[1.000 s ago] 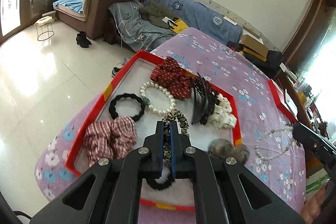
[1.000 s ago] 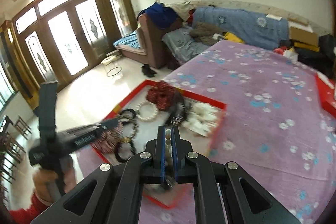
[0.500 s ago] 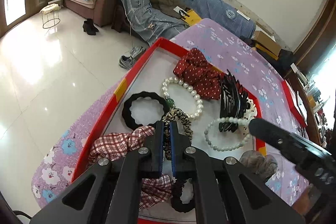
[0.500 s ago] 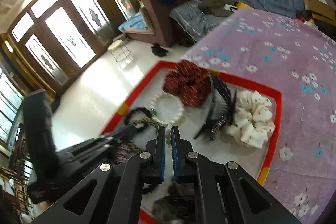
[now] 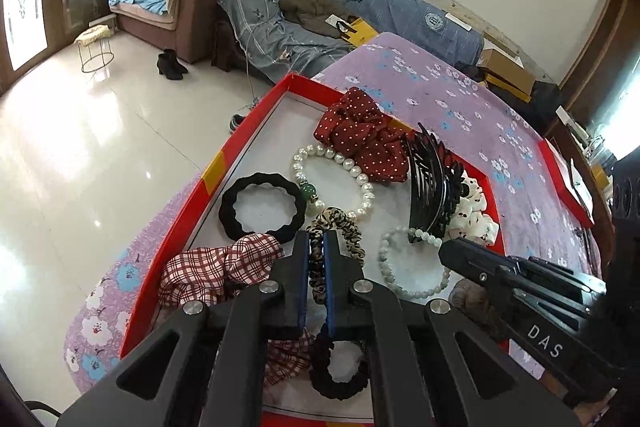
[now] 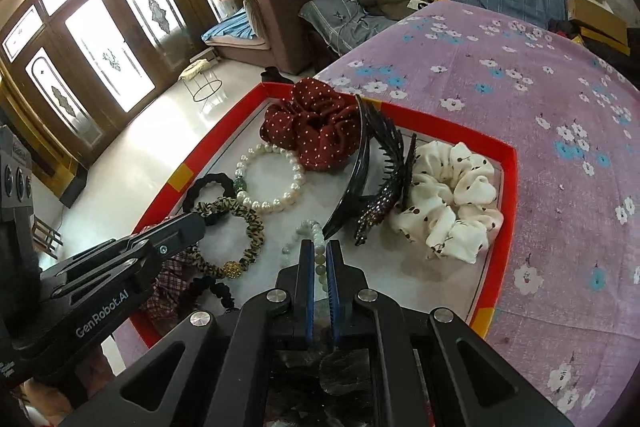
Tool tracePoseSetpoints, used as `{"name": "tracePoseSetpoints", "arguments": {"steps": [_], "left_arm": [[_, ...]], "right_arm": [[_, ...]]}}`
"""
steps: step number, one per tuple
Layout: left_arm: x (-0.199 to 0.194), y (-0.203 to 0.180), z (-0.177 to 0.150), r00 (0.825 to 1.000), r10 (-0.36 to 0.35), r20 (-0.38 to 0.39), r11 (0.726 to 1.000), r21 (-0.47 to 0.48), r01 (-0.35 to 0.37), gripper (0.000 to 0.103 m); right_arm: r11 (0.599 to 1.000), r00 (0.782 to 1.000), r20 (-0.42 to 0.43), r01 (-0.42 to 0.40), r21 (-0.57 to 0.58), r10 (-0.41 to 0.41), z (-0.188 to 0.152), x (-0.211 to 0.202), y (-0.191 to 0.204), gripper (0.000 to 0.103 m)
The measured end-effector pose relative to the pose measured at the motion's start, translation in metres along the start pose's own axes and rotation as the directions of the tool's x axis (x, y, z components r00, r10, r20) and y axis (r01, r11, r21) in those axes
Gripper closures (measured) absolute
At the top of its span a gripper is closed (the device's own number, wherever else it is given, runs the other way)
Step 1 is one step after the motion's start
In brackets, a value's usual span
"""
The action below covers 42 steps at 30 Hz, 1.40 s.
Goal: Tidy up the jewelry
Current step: 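Lower both bracelets into the tray and open both tools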
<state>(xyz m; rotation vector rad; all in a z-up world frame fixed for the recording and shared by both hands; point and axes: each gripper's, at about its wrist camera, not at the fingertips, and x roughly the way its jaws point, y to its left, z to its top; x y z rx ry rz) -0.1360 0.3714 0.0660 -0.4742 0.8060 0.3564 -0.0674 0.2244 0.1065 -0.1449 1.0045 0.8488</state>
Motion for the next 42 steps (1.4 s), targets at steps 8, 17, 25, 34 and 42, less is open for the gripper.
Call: {"name": "tracePoseSetpoints", "arguments": {"steps": [8,17,25,34,42], "left_arm": [[-0.026,-0.008,-0.007,0.999,-0.005,0.044,1.0,0.003,0.005,0.05],[-0.055,-0.014,-0.024,0.993,0.041,0.109,0.999,0.001,-0.041,0.041],[-0.055,-0.024,-0.037,0.993,0.07,0.091,0.997,0.03,-0.073,0.041],[-0.056,-0.032,-0.04,0.991,0.082,0.101,0.995,0.043,-0.087,0.04],[-0.071,-0.044,-0.04,0.974,0.136,0.182,0.986,0.075,-0.152,0.033]], "right_arm": [[1.0,0.995,0.099,0.017,0.011,-0.018,-0.004,-0.038,-0.011,0.05],[0.965,0.961,0.094,0.254,0.067,-0.26,-0.018,-0.042,-0.062,0.05],[0.965,0.966,0.003,0.257,0.052,-0.257,-0.02,-0.005,-0.07,0.089],[0.969,0.972,0.01,0.234,0.078,-0.235,-0.03,-0.011,-0.075,0.091],[0.97,0.97,0.076,0.222,0.094,-0.23,-0.045,-0.04,-0.072,0.088]]}}
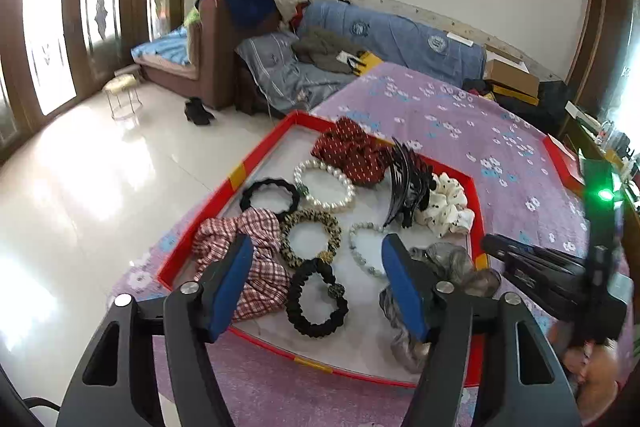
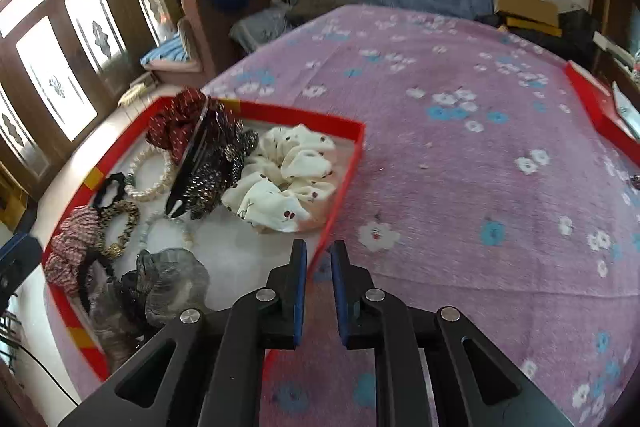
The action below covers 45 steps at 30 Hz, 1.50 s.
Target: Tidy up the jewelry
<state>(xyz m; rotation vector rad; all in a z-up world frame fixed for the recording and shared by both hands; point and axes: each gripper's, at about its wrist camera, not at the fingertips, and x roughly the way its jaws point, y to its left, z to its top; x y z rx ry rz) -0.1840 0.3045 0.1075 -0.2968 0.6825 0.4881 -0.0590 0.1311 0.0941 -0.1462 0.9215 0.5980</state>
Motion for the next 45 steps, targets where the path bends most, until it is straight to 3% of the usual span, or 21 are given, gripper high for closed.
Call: {"name": "tracePoseSetpoints", "arguments": {"steps": [1,3,5,7,9,12,14,17,23,25,28,31,34,37,39,42,45], "left_arm": [[-0.003,-0.001,0.0,1.0,0.013,0.017,1.0,0.004,-0.013,0.031],[-0.011,-0.005,-0.001,0.996,0.058,0.068,0.998,0.017,-0.06,0.029],[-0.021,-0.011,-0.003,0.988,0.097,0.12,0.994,0.032,-0.101,0.026],[-0.033,-0.019,-0.003,0.974,0.132,0.183,0.989,0.048,-0.143,0.018],[-0.047,-0.028,-0.005,0.951,0.163,0.264,0.981,0.056,-0.184,0.008],[-0.068,-0.041,-0.01,0.899,0.201,0.389,0.971,0.043,-0.235,0.0],[-0.083,-0.049,-0.013,0.868,0.205,0.453,0.969,0.033,-0.246,0.0],[-0.102,-0.063,-0.017,0.843,0.182,0.507,0.971,0.042,-0.235,0.0],[-0.115,-0.088,-0.025,0.88,0.077,0.469,0.98,0.127,-0.154,0.0],[-0.116,-0.098,-0.031,0.877,0.084,0.473,0.974,0.146,-0.172,0.0],[-0.122,-0.109,-0.04,0.859,0.099,0.503,0.965,0.161,-0.206,0.0],[-0.127,-0.114,-0.044,0.858,0.088,0.507,0.974,0.137,-0.18,0.0],[-0.124,-0.114,-0.043,0.885,0.035,0.465,0.984,0.138,-0.112,0.0],[-0.114,-0.118,-0.042,0.93,-0.022,0.366,0.981,0.185,-0.05,0.0],[-0.106,-0.122,-0.043,0.951,-0.05,0.306,0.976,0.216,-0.018,0.0],[-0.097,-0.123,-0.05,0.96,-0.072,0.271,0.976,0.218,0.012,0.0],[-0.094,-0.122,-0.055,0.957,-0.065,0.282,0.979,0.204,0.007,0.0]], "right_arm": [[1.0,1.0,0.019,0.012,-0.011,-0.012,-0.003,-0.009,-0.001,0.087],[0.999,0.998,0.055,0.043,-0.029,-0.041,-0.01,-0.027,-0.004,0.069],[0.997,0.993,0.098,0.067,-0.037,-0.063,-0.019,-0.045,-0.011,0.059],[0.994,0.987,0.128,0.098,-0.043,-0.092,-0.026,-0.06,-0.018,0.059],[0.989,0.98,0.155,0.135,-0.053,-0.125,-0.035,-0.075,-0.027,0.059],[0.985,0.972,0.177,0.164,-0.056,-0.152,-0.045,-0.095,-0.039,0.059],[0.983,0.968,0.191,0.177,-0.049,-0.164,-0.052,-0.108,-0.047,0.059],[0.985,0.965,0.208,0.171,-0.029,-0.162,-0.065,-0.125,-0.055,0.058],[0.985,0.957,0.239,0.171,-0.002,-0.166,-0.093,-0.148,-0.06,0.054],[0.987,0.958,0.238,0.161,0.01,-0.159,-0.1,-0.152,-0.063,0.054],[0.987,0.957,0.242,0.158,0.026,-0.16,-0.108,-0.158,-0.067,0.053],[0.986,0.956,0.245,0.159,0.04,-0.164,-0.114,-0.164,-0.071,0.05],[0.987,0.955,0.249,0.152,0.048,-0.159,-0.117,-0.169,-0.074,0.048],[0.988,0.955,0.253,0.149,0.043,-0.155,-0.119,-0.17,-0.072,0.047],[0.988,0.956,0.252,0.148,0.035,-0.152,-0.121,-0.169,-0.07,0.046],[0.989,0.96,0.24,0.143,0.027,-0.145,-0.122,-0.164,-0.067,0.045],[0.989,0.964,0.223,0.143,0.019,-0.144,-0.122,-0.158,-0.064,0.045]]}}
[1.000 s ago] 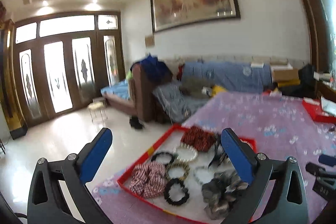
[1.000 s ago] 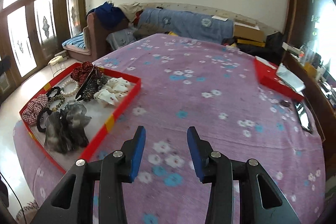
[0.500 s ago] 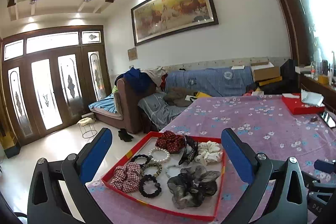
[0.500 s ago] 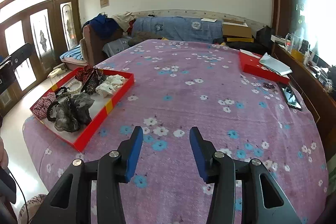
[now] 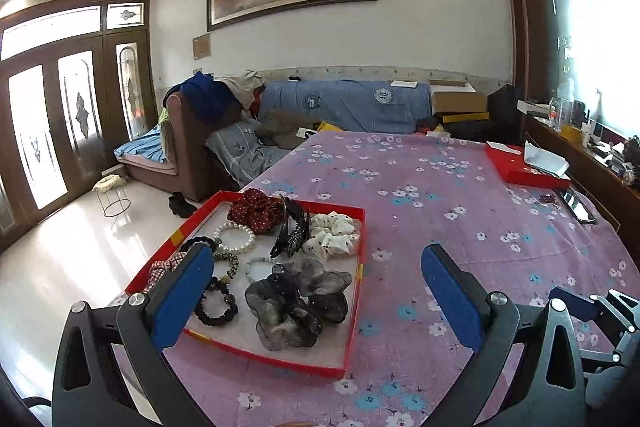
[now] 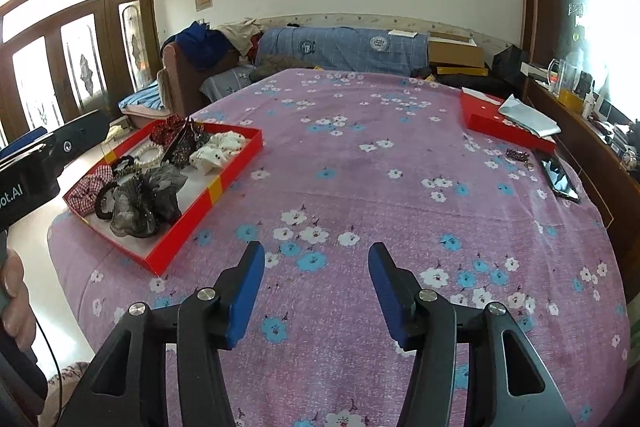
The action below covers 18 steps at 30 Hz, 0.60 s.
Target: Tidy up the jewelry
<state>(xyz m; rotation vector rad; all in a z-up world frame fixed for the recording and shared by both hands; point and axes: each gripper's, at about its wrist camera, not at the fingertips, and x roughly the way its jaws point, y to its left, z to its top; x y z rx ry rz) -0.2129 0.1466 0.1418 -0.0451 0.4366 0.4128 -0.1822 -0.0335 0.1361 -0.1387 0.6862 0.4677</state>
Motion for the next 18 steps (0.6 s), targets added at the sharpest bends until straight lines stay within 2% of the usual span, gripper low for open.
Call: {"name": "tracePoseSetpoints", "arguments": {"steps": [4,9,18], "left_arm": [[0.007,0.003,-0.004,1.0,0.025,-0.002,1.0,-0.009,-0.025,0.0],[0.018,0.01,-0.008,0.998,0.041,-0.044,0.999,-0.017,-0.042,0.0],[0.034,0.027,-0.017,0.994,0.032,-0.104,0.999,-0.027,-0.034,0.0]], "right_arm": [[1.0,1.0,-0.018,-0.002,-0.004,0.002,0.0,0.006,0.004,0.044],[1.0,0.999,-0.05,-0.005,-0.019,0.005,0.0,0.016,0.014,0.043],[0.997,0.997,-0.082,-0.005,-0.076,-0.001,0.003,0.03,0.042,0.041]]}}
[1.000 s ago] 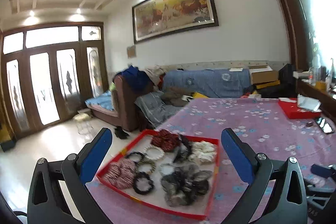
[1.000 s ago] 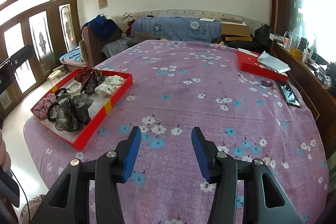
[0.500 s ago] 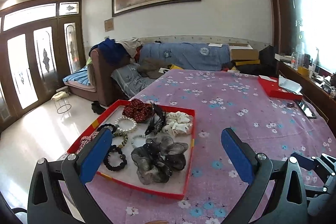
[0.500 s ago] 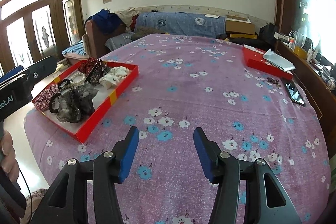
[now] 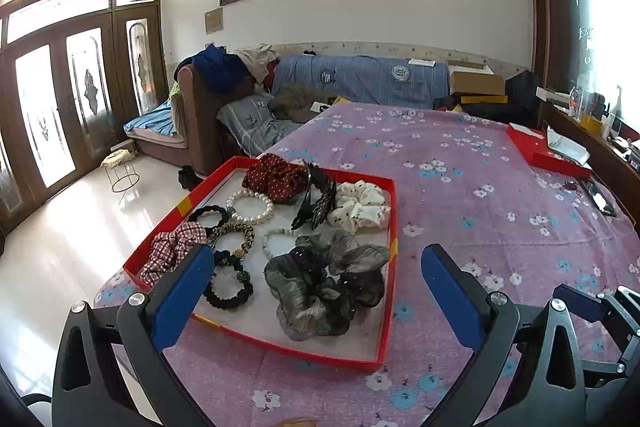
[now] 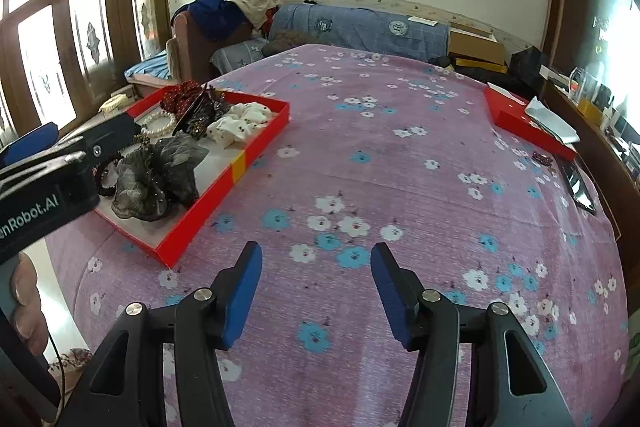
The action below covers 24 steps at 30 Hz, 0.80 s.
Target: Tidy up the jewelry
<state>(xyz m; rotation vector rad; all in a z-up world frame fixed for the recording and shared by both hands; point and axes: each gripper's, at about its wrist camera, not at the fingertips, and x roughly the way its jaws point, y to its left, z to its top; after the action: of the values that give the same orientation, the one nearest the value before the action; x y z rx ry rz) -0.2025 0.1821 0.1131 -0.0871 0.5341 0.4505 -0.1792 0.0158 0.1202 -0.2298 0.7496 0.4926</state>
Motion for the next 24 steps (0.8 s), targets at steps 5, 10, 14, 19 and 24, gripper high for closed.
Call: {"name": "tracePoseSetpoints", "arguments": {"steps": [5,10,14,19,24], "left_arm": [[0.012,0.01,-0.006,0.998,0.0,-0.056,1.0,-0.001,0.0,0.0],[0.02,0.022,-0.013,0.995,-0.011,-0.1,1.0,-0.017,0.009,0.0],[0.024,0.031,-0.019,0.991,-0.027,-0.132,0.999,-0.041,0.021,0.0],[0.028,0.039,-0.025,0.987,-0.039,-0.156,0.998,-0.059,0.03,0.0],[0.031,0.045,-0.029,0.984,-0.042,-0.17,0.998,-0.062,0.032,0.0]], "right_arm": [[1.0,1.0,-0.017,0.016,-0.009,-0.017,0.003,0.007,0.01,0.04],[0.999,0.999,-0.027,0.033,-0.002,-0.033,0.006,0.012,0.017,0.04],[0.999,0.998,-0.035,0.044,-0.007,-0.044,0.007,0.014,0.024,0.039],[0.998,0.998,-0.034,0.057,-0.021,-0.058,0.009,0.016,0.033,0.038],[0.998,0.997,-0.046,0.055,-0.028,-0.057,0.009,0.022,0.041,0.037]]}}
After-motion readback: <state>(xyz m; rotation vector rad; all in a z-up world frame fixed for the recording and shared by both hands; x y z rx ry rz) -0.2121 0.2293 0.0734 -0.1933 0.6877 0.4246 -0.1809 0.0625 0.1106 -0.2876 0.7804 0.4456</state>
